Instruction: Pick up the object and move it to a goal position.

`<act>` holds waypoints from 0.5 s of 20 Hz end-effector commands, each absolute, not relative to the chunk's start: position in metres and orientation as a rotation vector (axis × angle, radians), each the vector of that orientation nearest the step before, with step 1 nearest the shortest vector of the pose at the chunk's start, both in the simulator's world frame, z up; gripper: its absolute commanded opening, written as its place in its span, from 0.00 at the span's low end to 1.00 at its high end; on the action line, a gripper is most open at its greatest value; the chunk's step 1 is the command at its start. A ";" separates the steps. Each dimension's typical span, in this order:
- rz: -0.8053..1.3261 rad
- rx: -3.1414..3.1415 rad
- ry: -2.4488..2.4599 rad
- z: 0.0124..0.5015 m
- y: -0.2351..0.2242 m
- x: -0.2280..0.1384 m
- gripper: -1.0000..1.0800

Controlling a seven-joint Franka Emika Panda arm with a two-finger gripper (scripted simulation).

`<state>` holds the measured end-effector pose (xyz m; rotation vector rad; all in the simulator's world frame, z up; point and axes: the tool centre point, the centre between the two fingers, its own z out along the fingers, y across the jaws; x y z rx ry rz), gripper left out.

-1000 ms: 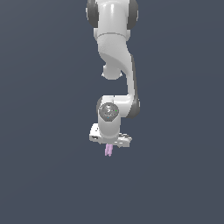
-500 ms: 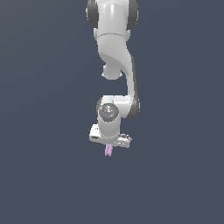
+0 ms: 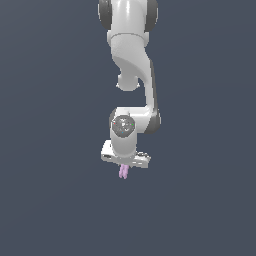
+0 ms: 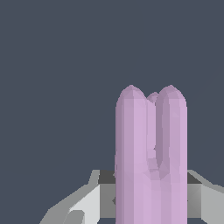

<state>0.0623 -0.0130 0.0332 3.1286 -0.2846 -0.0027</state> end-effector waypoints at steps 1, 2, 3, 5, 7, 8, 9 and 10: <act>0.000 3.129 -0.285 0.046 -0.015 0.066 0.00; 0.000 3.129 -0.285 0.053 -0.016 0.067 0.00; 0.000 3.128 -0.286 0.060 -0.017 0.069 0.00; 0.000 3.128 -0.286 0.075 -0.020 0.073 0.00; 0.000 3.128 -0.286 0.093 -0.022 0.077 0.00; 0.000 3.128 -0.286 0.103 -0.024 0.080 0.00; 0.000 3.128 -0.286 0.112 -0.025 0.082 0.00; 0.000 3.128 -0.286 0.122 -0.027 0.085 0.00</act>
